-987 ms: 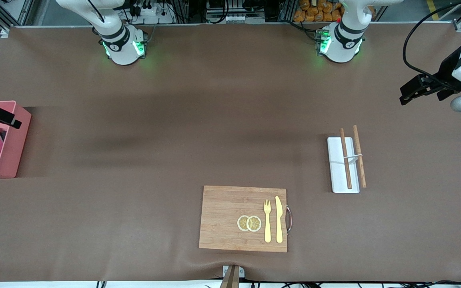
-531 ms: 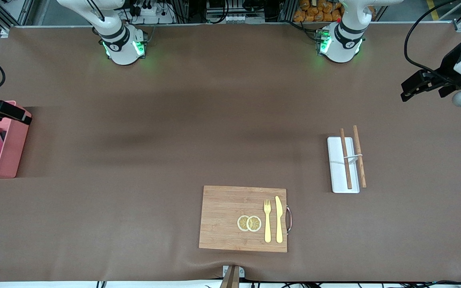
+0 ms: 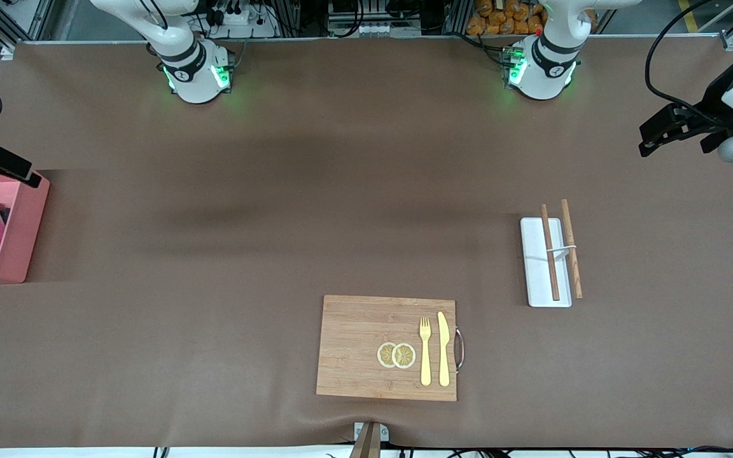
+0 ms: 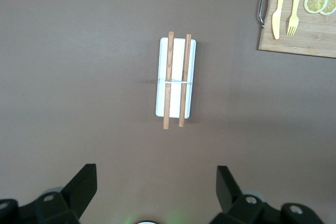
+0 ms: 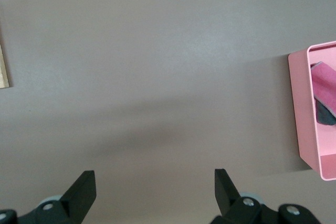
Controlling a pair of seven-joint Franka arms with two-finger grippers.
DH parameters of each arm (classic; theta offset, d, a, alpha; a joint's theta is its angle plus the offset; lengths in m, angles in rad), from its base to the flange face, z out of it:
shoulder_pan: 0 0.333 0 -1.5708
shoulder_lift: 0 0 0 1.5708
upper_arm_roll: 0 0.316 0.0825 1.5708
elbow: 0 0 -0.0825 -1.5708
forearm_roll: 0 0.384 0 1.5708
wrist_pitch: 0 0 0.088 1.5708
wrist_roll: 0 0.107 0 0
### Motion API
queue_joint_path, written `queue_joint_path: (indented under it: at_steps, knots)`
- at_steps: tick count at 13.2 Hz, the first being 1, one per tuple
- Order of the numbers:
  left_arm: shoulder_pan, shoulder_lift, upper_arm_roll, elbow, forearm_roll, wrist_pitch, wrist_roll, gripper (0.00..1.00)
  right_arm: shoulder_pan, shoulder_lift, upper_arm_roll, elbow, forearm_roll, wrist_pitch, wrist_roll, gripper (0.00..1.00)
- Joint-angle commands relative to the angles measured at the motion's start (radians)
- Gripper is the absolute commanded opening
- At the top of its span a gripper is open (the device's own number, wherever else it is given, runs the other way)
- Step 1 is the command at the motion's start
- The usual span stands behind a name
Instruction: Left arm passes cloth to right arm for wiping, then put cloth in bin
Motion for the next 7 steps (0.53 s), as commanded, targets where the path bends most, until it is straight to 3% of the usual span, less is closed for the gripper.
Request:
queue_joint_path:
  at_steps: [1, 7]
  knots:
    - [0.006, -0.015, 0.000, -0.012, -0.014, -0.006, 0.027, 1.00, -0.004, -0.011, 0.010, 0.024, -0.023, -0.018, 0.013, 1.00]
    - [0.006, -0.011, 0.001, -0.004, -0.014, 0.000, 0.027, 1.00, 0.021, -0.014, 0.010, 0.024, -0.020, -0.020, 0.028, 1.00]
